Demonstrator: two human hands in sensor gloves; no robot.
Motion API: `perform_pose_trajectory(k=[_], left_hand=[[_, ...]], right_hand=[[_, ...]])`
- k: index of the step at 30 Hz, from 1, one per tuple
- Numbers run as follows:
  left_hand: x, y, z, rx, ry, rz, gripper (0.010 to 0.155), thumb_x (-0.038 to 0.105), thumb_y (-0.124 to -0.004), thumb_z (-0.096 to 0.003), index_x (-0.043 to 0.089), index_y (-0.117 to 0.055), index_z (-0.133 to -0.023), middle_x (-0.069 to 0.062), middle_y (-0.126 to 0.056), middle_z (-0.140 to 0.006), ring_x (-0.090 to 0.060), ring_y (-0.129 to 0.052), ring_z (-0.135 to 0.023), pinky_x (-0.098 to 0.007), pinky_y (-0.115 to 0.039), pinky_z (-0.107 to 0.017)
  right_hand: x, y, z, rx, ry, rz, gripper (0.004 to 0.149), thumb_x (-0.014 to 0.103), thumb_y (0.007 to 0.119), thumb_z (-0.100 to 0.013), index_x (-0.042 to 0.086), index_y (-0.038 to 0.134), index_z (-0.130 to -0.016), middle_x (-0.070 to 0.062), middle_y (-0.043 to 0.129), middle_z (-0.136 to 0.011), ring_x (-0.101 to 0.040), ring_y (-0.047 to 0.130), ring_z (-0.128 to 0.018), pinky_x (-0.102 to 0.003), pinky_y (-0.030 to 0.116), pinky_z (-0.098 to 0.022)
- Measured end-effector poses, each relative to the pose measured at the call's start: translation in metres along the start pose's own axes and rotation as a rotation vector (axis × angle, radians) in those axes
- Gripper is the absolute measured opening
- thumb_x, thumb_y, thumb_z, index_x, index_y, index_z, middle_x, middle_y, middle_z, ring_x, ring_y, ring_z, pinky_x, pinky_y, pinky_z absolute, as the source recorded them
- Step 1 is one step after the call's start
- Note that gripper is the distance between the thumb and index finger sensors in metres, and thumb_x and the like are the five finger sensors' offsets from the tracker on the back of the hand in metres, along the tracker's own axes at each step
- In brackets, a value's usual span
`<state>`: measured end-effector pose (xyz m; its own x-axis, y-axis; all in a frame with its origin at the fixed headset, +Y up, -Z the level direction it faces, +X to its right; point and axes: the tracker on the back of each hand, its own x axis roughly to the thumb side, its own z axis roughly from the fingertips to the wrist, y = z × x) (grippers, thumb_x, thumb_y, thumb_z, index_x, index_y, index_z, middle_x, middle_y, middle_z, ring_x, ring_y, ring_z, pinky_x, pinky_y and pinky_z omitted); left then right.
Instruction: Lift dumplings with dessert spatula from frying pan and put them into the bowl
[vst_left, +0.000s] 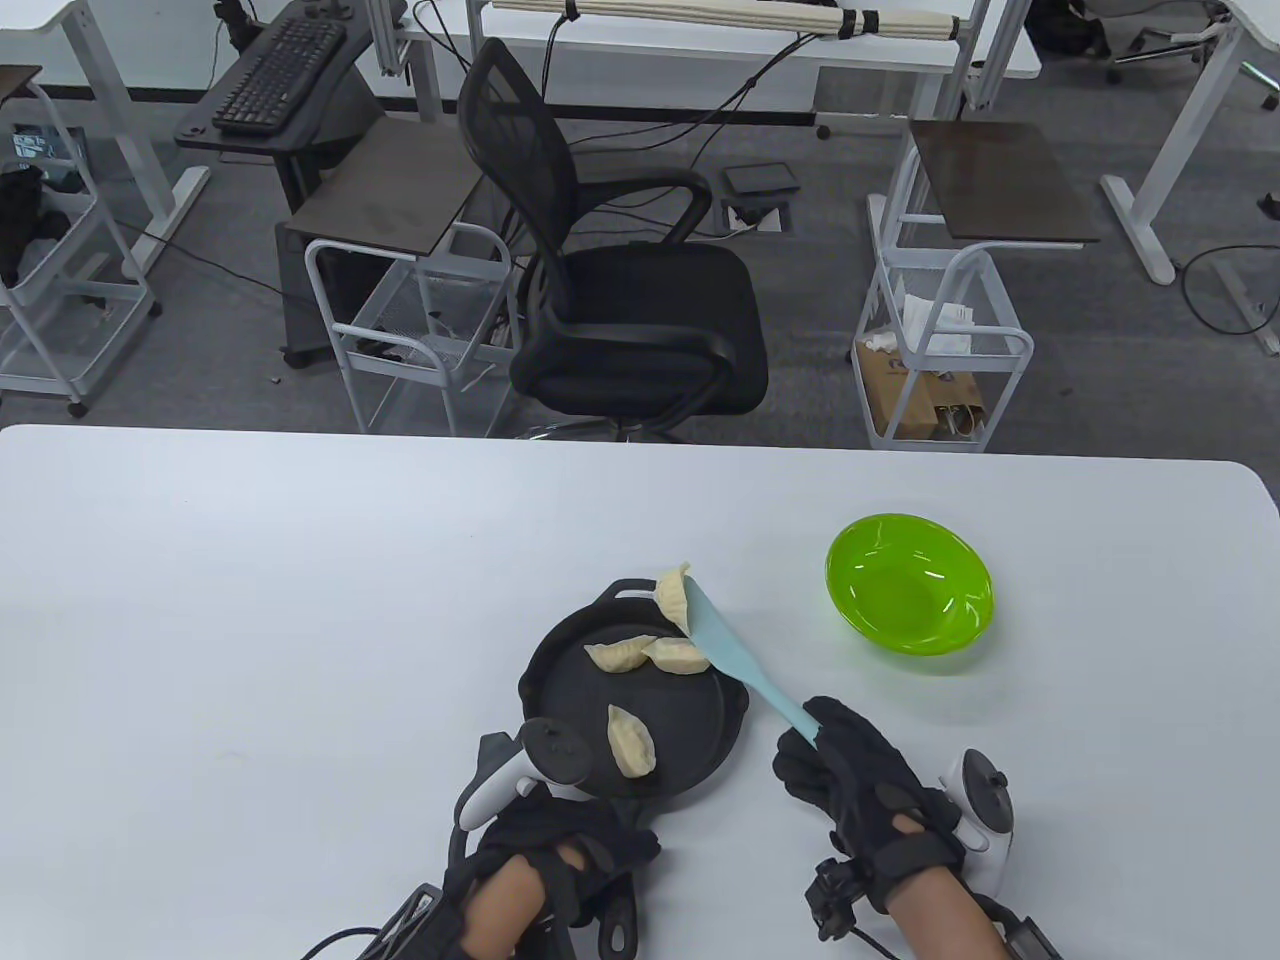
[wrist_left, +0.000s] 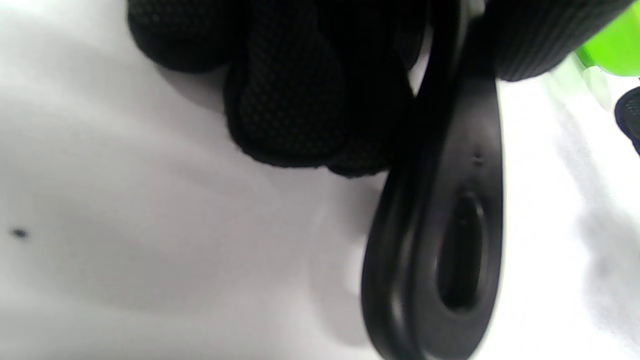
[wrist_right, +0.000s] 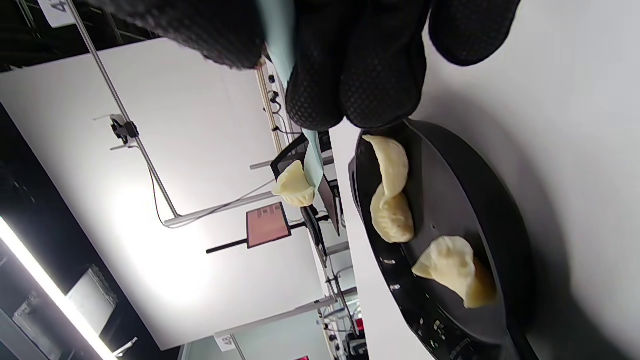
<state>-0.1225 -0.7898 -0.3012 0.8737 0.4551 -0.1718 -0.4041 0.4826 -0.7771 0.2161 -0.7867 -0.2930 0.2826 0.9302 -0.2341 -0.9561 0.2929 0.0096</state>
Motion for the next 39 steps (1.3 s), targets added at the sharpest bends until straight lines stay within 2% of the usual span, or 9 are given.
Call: perform_pose_trajectory(k=[6, 16, 30, 39], left_hand=[[0.0, 0.0, 0.0, 0.0, 0.0, 0.0, 0.067, 0.073, -0.075, -0.0458, 0.028, -0.065, -0.094, 0.011, -0.107, -0.06, -0.016, -0.103, -0.043, -0.041, -0.079, -0.045], [0.0, 0.0, 0.0, 0.001, 0.002, 0.0, 0.067, 0.073, -0.075, -0.0459, 0.028, -0.065, -0.094, 0.011, -0.108, -0.06, -0.016, -0.103, -0.043, -0.041, -0.079, -0.045], [0.0, 0.0, 0.0, 0.0, 0.001, 0.001, 0.066, 0.073, -0.075, -0.046, 0.028, -0.065, -0.094, 0.011, -0.107, -0.06, -0.016, -0.103, -0.043, -0.041, -0.079, -0.045], [0.0, 0.0, 0.0, 0.0, 0.001, 0.001, 0.067, 0.073, -0.075, -0.0459, 0.028, -0.065, -0.094, 0.011, -0.107, -0.06, -0.016, -0.103, -0.043, -0.041, -0.079, -0.045]], right_hand=[[0.003, -0.018, -0.003, -0.103, -0.041, -0.032, 0.055, 0.032, 0.069, -0.058, 0.01, 0.051, -0.105, -0.018, 0.075, -0.093, -0.044, 0.079, -0.079, -0.065, 0.053, -0.07], [0.009, -0.041, -0.006, -0.201, -0.102, -0.038, 0.056, 0.033, 0.068, -0.058, 0.012, 0.048, -0.106, -0.018, 0.073, -0.095, -0.043, 0.077, -0.081, -0.066, 0.052, -0.07], [0.01, -0.057, -0.008, -0.313, -0.135, -0.06, 0.057, 0.033, 0.068, -0.058, 0.011, 0.046, -0.106, -0.019, 0.07, -0.097, -0.045, 0.075, -0.083, -0.066, 0.052, -0.07], [0.011, -0.059, -0.007, -0.334, -0.126, -0.072, 0.059, 0.032, 0.068, -0.058, 0.011, 0.043, -0.107, -0.02, 0.067, -0.099, -0.046, 0.072, -0.086, -0.066, 0.051, -0.07]])
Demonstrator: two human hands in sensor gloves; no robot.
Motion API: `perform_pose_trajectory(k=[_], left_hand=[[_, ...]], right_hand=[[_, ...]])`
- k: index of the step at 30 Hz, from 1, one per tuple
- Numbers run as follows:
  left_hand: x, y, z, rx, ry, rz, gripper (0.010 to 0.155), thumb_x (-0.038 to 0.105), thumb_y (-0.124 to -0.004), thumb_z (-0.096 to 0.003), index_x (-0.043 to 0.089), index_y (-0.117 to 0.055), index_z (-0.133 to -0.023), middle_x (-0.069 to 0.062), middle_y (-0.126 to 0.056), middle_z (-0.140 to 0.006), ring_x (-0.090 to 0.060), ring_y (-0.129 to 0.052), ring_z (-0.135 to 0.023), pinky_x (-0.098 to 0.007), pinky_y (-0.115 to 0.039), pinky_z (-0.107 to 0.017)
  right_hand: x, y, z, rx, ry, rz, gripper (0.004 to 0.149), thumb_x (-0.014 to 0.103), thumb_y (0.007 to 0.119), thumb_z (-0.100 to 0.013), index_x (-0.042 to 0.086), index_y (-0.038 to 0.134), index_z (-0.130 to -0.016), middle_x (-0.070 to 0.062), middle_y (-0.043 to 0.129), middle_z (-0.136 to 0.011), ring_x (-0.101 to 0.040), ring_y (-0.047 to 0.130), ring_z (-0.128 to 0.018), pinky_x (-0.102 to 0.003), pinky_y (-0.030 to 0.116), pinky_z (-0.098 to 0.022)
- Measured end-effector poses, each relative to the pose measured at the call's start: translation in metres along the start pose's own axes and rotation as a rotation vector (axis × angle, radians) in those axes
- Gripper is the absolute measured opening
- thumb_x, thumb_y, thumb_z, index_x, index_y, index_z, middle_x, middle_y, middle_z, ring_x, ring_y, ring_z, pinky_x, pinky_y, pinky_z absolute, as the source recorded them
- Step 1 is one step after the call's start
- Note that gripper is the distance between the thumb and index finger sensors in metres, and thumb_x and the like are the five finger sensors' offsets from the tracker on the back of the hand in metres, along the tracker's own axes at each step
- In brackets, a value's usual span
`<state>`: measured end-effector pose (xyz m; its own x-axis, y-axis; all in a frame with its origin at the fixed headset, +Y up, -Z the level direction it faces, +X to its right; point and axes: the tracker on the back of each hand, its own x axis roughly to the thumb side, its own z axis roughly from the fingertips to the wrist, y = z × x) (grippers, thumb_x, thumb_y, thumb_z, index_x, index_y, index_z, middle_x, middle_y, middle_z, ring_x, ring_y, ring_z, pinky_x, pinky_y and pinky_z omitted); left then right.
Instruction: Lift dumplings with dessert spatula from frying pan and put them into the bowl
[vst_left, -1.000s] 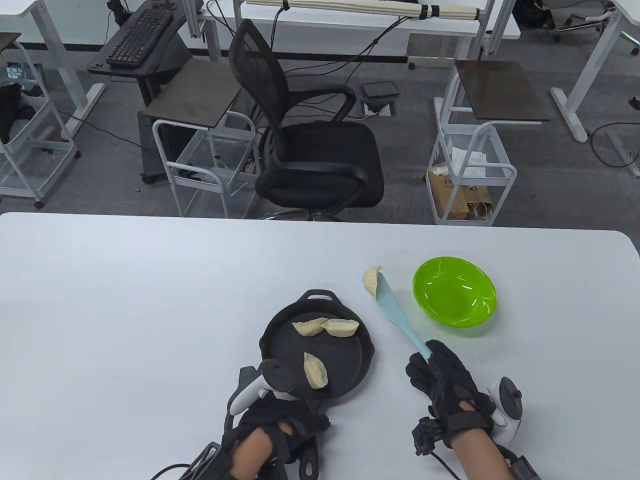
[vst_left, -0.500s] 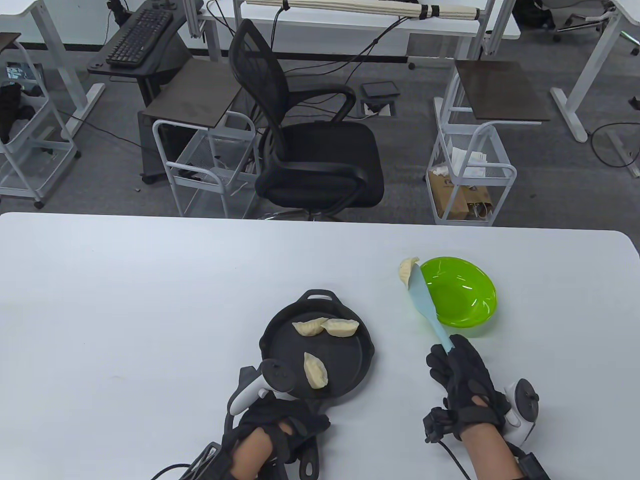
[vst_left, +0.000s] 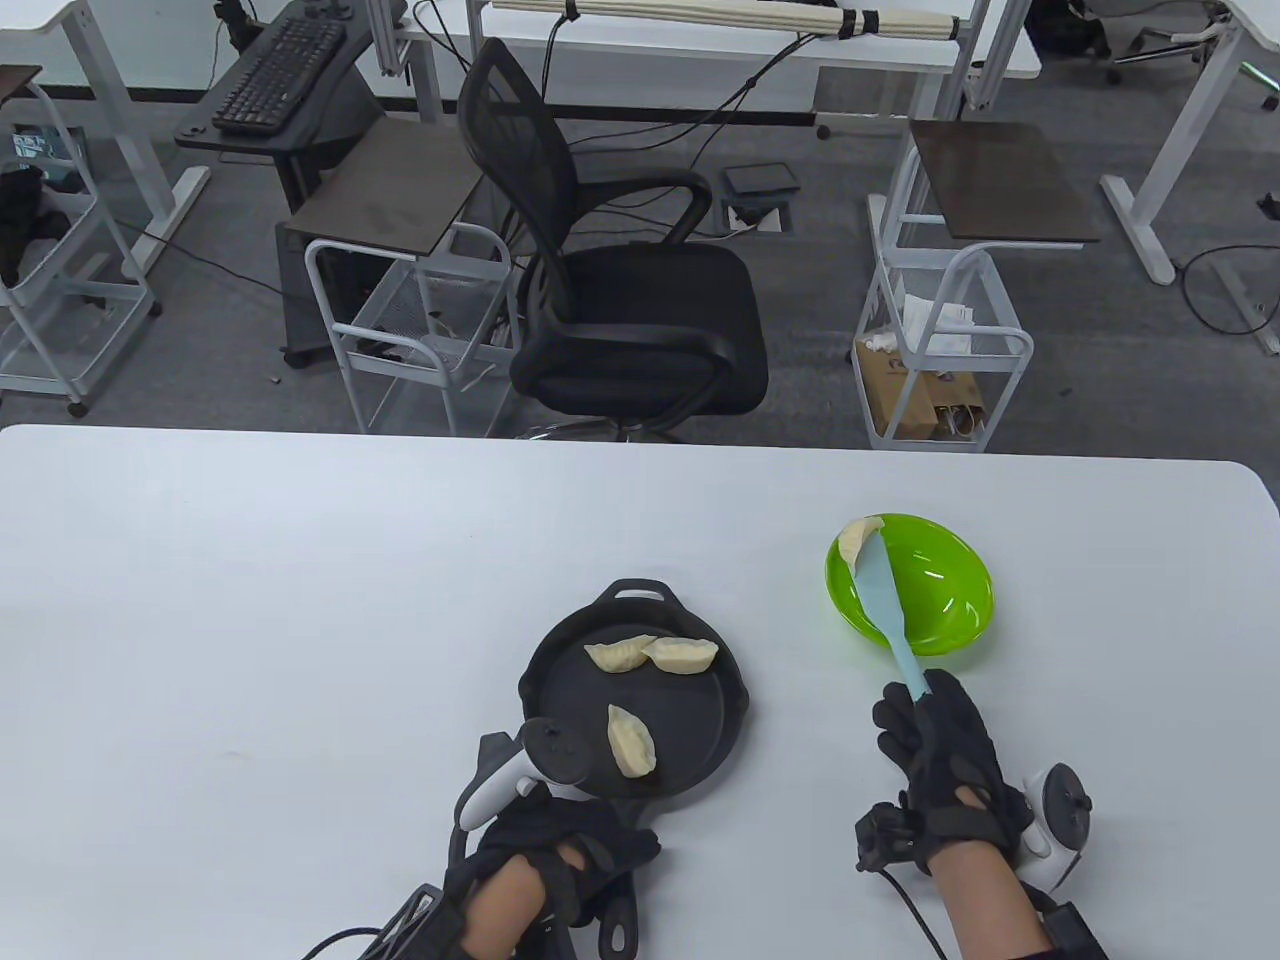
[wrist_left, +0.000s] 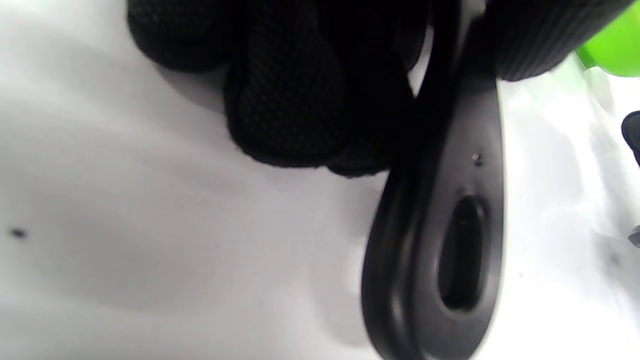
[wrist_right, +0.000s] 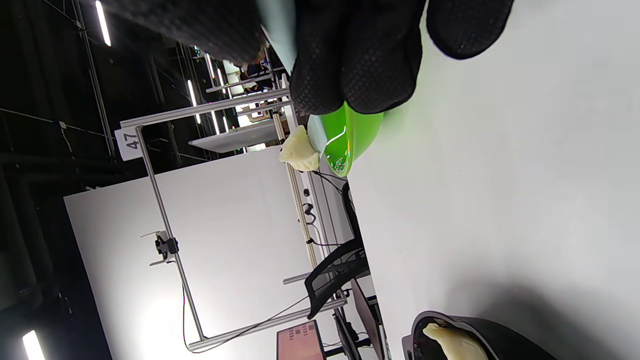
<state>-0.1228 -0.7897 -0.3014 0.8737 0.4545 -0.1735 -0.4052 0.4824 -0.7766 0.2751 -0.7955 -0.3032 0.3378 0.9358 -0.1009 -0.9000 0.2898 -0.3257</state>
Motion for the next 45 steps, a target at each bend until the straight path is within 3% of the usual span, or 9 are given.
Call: perform_pose_trajectory(k=[14, 30, 45], left_hand=[[0.0, 0.0, 0.0, 0.0, 0.0, 0.0, 0.066, 0.073, -0.075, -0.046, 0.028, -0.065, -0.094, 0.011, -0.107, -0.06, -0.016, -0.103, -0.043, -0.041, -0.079, -0.044], [0.0, 0.0, 0.0, 0.002, 0.0, 0.003, 0.066, 0.073, -0.073, -0.0462, 0.028, -0.065, -0.094, 0.011, -0.107, -0.06, -0.016, -0.103, -0.043, -0.041, -0.079, -0.044], [0.0, 0.0, 0.0, 0.002, 0.0, 0.004, 0.066, 0.074, -0.072, -0.0462, 0.028, -0.065, -0.094, 0.011, -0.108, -0.06, -0.016, -0.103, -0.043, -0.04, -0.079, -0.044]], right_hand=[[0.001, -0.005, -0.002, -0.032, 0.009, 0.006, 0.061, 0.033, 0.068, -0.058, 0.011, 0.041, -0.107, -0.021, 0.065, -0.1, -0.047, 0.071, -0.087, -0.067, 0.05, -0.07], [0.002, -0.006, -0.005, 0.01, 0.016, 0.019, 0.064, 0.034, 0.07, -0.058, 0.012, 0.039, -0.109, -0.023, 0.06, -0.103, -0.049, 0.065, -0.09, -0.067, 0.048, -0.07], [0.011, -0.006, -0.007, 0.029, -0.009, 0.108, 0.061, 0.033, 0.072, -0.058, 0.021, 0.044, -0.111, -0.024, 0.054, -0.106, -0.051, 0.059, -0.092, -0.067, 0.045, -0.071]])
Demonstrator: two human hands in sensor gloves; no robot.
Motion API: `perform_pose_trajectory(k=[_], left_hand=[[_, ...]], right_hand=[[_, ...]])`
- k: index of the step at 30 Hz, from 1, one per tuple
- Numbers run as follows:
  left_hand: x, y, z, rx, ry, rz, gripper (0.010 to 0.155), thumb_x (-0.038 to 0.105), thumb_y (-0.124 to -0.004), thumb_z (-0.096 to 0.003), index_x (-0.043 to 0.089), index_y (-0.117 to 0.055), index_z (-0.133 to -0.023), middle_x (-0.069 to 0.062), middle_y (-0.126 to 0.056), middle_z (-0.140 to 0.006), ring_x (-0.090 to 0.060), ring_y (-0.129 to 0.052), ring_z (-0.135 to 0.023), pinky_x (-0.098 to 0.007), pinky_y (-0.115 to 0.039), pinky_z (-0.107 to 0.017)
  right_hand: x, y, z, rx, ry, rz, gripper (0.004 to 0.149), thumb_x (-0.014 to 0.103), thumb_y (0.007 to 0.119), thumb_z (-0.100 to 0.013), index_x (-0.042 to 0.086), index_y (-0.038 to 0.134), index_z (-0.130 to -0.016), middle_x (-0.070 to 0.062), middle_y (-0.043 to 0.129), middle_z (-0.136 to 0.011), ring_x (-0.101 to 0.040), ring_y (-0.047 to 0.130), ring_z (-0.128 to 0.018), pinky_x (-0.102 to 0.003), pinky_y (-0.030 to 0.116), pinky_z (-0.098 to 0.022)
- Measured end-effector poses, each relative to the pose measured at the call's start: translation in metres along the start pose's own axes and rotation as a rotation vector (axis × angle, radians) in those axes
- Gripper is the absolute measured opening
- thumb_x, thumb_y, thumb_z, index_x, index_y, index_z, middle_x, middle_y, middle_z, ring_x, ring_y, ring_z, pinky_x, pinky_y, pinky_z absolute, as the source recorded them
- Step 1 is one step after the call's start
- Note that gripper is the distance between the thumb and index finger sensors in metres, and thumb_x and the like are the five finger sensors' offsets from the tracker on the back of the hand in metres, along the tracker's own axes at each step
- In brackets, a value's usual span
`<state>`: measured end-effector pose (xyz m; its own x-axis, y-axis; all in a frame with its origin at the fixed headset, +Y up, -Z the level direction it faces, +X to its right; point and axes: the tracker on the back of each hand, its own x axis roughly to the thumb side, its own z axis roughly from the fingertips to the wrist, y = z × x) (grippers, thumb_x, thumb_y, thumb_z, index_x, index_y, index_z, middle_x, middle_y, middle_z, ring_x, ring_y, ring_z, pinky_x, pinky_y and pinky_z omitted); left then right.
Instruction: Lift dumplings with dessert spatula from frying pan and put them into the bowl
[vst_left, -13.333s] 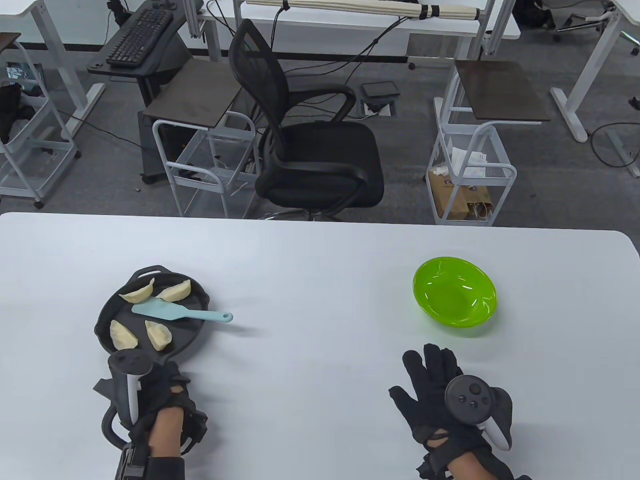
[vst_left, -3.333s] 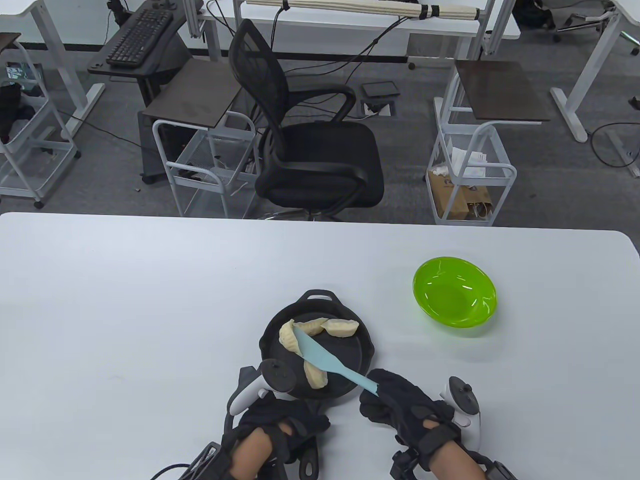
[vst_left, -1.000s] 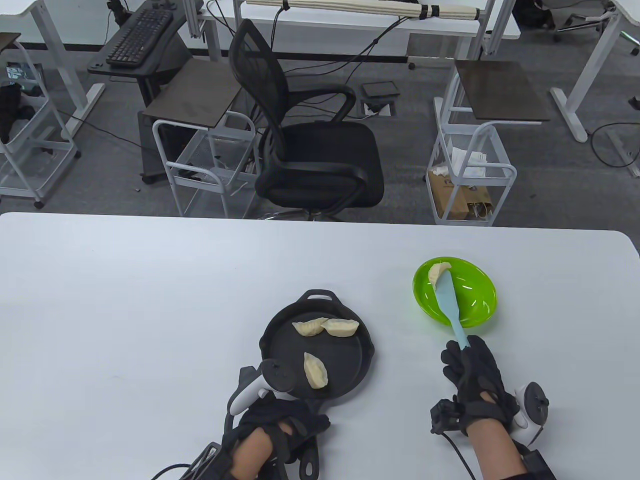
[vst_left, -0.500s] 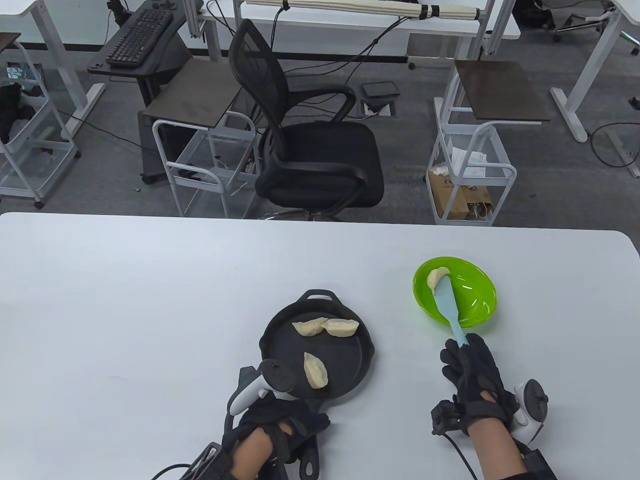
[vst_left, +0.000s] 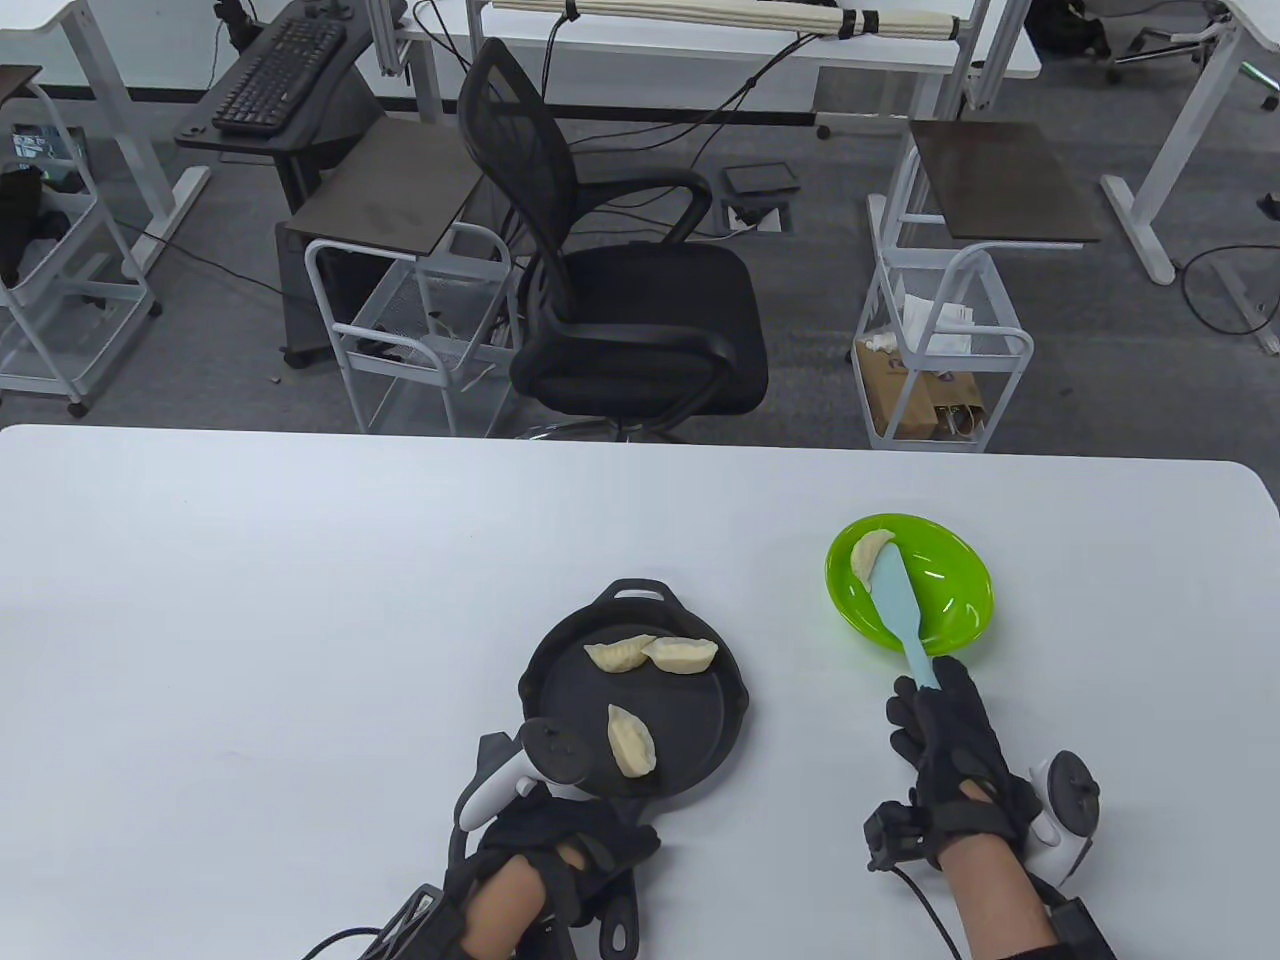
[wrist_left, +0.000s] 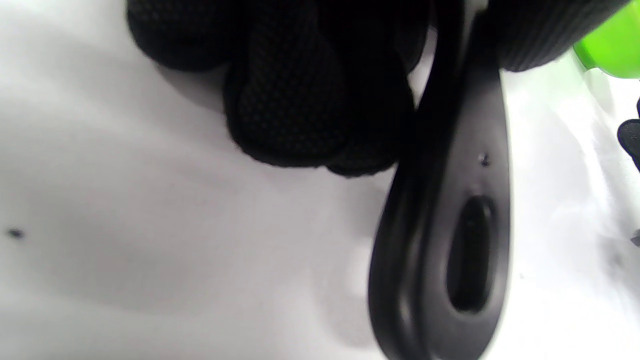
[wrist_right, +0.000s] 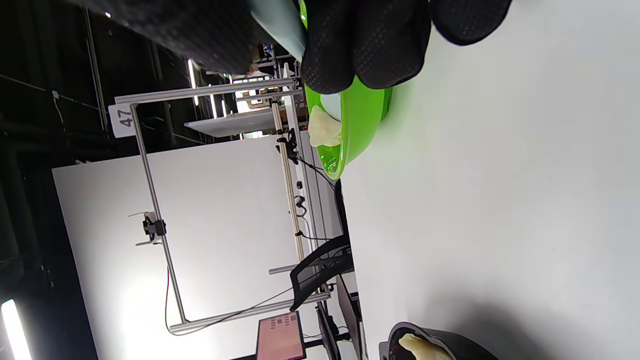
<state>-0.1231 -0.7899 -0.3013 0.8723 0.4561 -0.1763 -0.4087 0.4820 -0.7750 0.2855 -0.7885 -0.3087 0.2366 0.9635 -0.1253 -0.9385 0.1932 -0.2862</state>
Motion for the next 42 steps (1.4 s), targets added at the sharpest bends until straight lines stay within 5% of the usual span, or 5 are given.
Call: perform_pose_trajectory(k=[28, 42], left_hand=[[0.0, 0.0, 0.0, 0.0, 0.0, 0.001, 0.065, 0.074, -0.072, -0.0464, 0.029, -0.066, -0.093, 0.011, -0.107, -0.06, -0.016, -0.103, -0.043, -0.04, -0.079, -0.044], [0.0, 0.0, 0.0, 0.0, 0.0, 0.001, 0.065, 0.074, -0.072, -0.0463, 0.029, -0.066, -0.093, 0.011, -0.107, -0.06, -0.016, -0.103, -0.043, -0.041, -0.079, -0.044]], right_hand=[[0.024, 0.006, 0.009, -0.044, -0.246, 0.177, 0.057, 0.032, 0.07, -0.058, 0.027, 0.049, -0.11, -0.023, 0.05, -0.107, -0.051, 0.055, -0.093, -0.067, 0.043, -0.072], [0.034, 0.02, 0.017, 0.053, -0.345, 0.26, 0.059, 0.031, 0.071, -0.057, 0.022, 0.047, -0.11, -0.025, 0.055, -0.105, -0.052, 0.059, -0.091, -0.068, 0.044, -0.071]])
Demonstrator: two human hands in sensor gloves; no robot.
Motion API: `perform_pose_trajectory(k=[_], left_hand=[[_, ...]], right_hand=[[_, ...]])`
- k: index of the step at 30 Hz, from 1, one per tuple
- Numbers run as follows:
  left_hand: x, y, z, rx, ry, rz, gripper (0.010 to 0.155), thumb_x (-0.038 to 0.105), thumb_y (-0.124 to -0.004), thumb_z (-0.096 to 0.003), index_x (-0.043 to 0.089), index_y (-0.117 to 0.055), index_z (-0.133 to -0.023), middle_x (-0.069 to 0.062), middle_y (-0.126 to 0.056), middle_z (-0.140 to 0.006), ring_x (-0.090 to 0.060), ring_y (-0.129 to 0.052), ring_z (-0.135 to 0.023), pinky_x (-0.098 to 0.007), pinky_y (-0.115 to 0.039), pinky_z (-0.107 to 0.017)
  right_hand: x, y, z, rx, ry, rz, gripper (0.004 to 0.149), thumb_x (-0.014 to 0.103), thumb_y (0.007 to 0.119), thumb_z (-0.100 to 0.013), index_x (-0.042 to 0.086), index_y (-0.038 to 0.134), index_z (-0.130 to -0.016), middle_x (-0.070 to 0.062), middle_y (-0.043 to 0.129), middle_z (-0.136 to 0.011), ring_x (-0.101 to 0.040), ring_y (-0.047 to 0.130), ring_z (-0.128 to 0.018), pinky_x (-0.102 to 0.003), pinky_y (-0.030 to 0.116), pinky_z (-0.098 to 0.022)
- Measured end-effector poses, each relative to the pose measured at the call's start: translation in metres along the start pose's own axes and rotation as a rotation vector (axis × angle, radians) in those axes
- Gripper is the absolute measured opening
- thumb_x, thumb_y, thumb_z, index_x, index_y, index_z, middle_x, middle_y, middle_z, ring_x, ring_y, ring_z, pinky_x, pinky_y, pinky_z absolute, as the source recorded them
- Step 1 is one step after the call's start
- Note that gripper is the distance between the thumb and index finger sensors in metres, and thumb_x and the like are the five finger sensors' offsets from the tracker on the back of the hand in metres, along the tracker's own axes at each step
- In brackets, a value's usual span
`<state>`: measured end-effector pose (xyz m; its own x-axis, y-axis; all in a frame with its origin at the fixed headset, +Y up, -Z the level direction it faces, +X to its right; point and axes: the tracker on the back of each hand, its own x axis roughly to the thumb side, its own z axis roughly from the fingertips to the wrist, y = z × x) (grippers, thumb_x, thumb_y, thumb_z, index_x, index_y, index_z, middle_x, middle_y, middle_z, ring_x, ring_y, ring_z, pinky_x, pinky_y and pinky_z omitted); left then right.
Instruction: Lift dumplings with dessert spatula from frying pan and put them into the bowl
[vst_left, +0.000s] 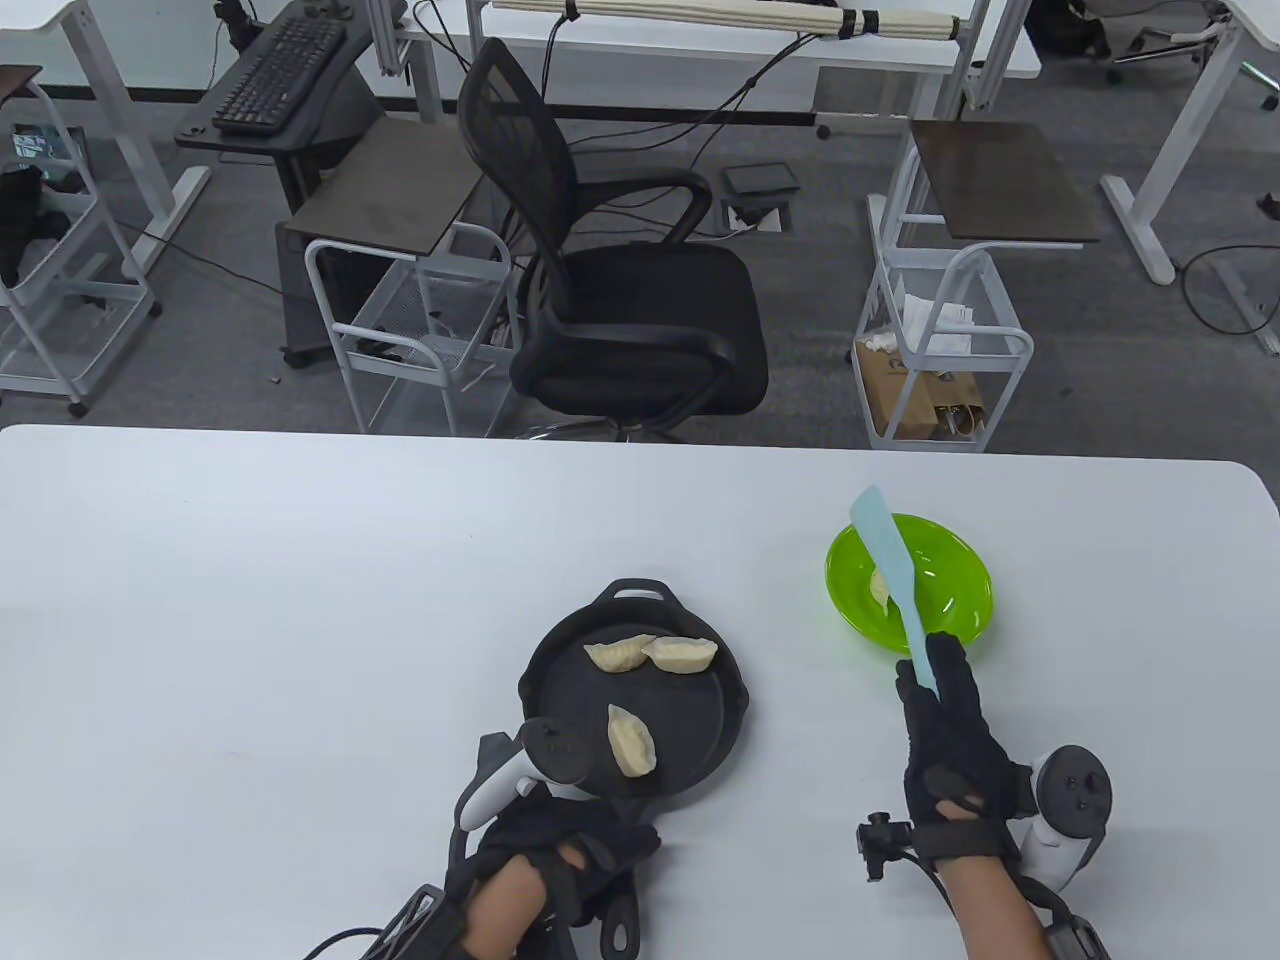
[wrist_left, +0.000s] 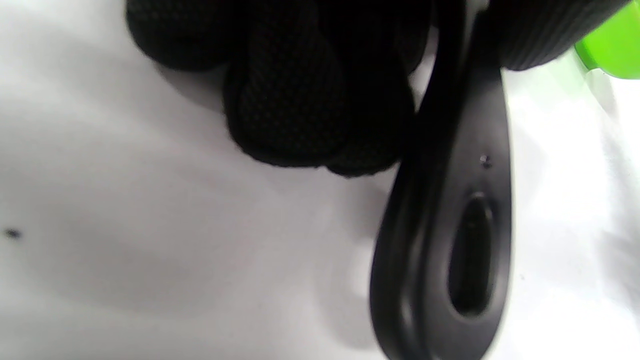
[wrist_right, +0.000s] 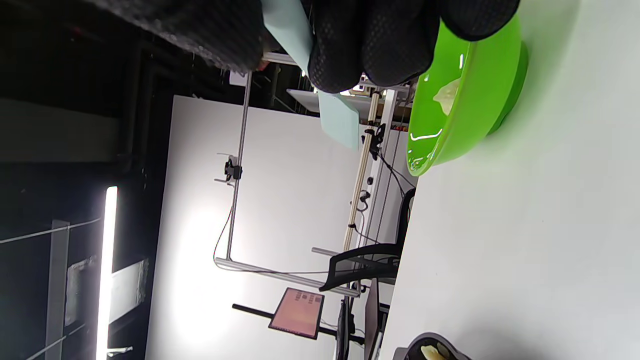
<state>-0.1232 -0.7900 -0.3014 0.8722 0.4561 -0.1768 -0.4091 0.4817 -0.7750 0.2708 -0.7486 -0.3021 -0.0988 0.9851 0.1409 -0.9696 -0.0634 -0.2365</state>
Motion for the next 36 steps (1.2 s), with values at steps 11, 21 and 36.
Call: perform_pose_trajectory(k=[11, 21, 36], left_hand=[[0.0, 0.0, 0.0, 0.0, 0.0, 0.0, 0.065, 0.074, -0.072, -0.0463, 0.029, -0.066, -0.093, 0.011, -0.107, -0.06, -0.016, -0.103, -0.043, -0.041, -0.079, -0.044], [0.0, 0.0, 0.0, 0.0, 0.0, 0.0, 0.065, 0.074, -0.072, -0.0463, 0.029, -0.066, -0.093, 0.011, -0.107, -0.06, -0.016, -0.103, -0.043, -0.041, -0.079, -0.044], [0.0, 0.0, 0.0, 0.0, 0.0, 0.0, 0.065, 0.074, -0.072, -0.0463, 0.029, -0.066, -0.093, 0.011, -0.107, -0.06, -0.016, -0.103, -0.043, -0.04, -0.079, -0.044]], right_hand=[[0.009, 0.014, 0.005, 0.115, -0.062, 0.039, 0.058, 0.03, 0.071, -0.057, 0.018, 0.049, -0.109, -0.026, 0.06, -0.103, -0.052, 0.062, -0.09, -0.069, 0.045, -0.07], [0.014, 0.015, 0.008, 0.152, -0.068, -0.003, 0.053, 0.035, 0.074, -0.057, 0.016, 0.061, -0.104, -0.025, 0.07, -0.096, -0.052, 0.07, -0.083, -0.069, 0.049, -0.069], [0.028, 0.011, 0.01, 0.164, -0.098, 0.132, 0.052, 0.036, 0.076, -0.057, 0.008, 0.067, -0.1, -0.024, 0.085, -0.083, -0.05, 0.082, -0.069, -0.068, 0.057, -0.065]])
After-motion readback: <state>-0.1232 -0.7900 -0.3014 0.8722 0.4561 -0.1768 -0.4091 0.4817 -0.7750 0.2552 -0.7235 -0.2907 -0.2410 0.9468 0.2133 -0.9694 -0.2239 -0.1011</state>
